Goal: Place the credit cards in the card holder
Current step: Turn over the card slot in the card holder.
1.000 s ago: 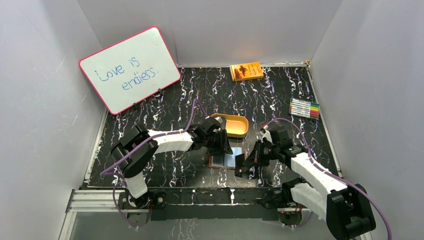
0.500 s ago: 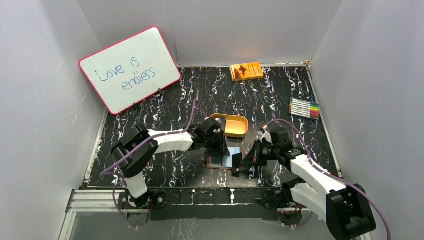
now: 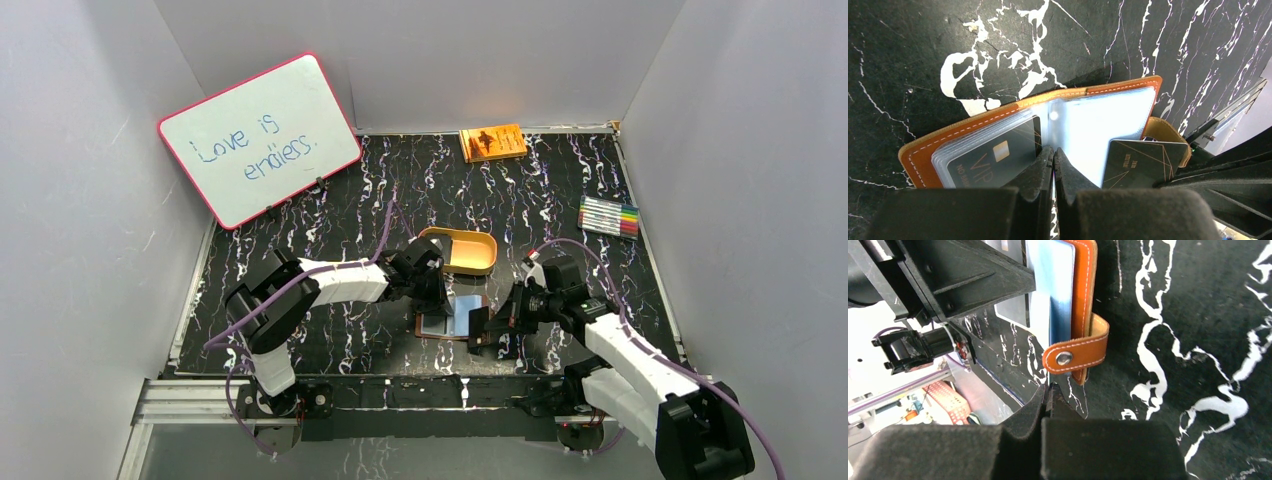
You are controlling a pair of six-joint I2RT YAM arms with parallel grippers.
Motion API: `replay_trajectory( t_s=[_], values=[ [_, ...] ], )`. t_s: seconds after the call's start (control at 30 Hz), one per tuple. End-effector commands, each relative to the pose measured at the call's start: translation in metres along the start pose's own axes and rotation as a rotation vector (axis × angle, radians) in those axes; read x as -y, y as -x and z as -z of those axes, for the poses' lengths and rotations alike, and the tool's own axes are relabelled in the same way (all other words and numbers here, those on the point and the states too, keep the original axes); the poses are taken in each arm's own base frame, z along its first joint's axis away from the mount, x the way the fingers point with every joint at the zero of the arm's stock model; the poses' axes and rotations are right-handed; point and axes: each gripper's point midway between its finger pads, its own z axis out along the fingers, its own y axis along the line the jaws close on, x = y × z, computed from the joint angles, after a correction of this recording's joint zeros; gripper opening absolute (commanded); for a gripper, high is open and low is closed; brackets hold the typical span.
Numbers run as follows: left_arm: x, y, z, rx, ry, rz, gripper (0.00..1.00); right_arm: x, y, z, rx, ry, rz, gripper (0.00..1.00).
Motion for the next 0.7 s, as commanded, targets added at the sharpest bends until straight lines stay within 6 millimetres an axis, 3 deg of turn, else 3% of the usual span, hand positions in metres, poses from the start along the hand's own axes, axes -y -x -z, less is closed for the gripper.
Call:
replay_trajectory(
  t_s=[0.0,0.13,0.27,0.37,0.5,0.67],
  values=[
    [-0.018,-0.010,-0.001,-0.029,0.076,-0.004,0.00,0.005,0.009,0.012,0.056,-0.096,0.030,0.00],
    [-0.014,-0.009,0.000,-0.029,0.063,-0.013,0.13,0.012,0.001,0.010,0.017,-0.113,0.017,0.00],
    [-0.008,-0.007,0.003,-0.026,0.047,-0.017,0.38,0.018,-0.004,0.006,-0.010,-0.122,-0.004,0.00],
    [-0.004,-0.006,0.004,-0.025,0.034,-0.022,0.50,0.017,-0.003,0.004,-0.015,-0.112,-0.005,0.00],
    [-0.005,-0.007,0.002,-0.034,0.033,-0.027,0.56,0.017,-0.003,0.000,-0.037,-0.102,-0.012,0.00],
    [-0.008,-0.009,-0.003,-0.051,0.045,-0.022,0.57,0.011,-0.001,-0.003,-0.043,-0.070,-0.003,0.00]
  ],
)
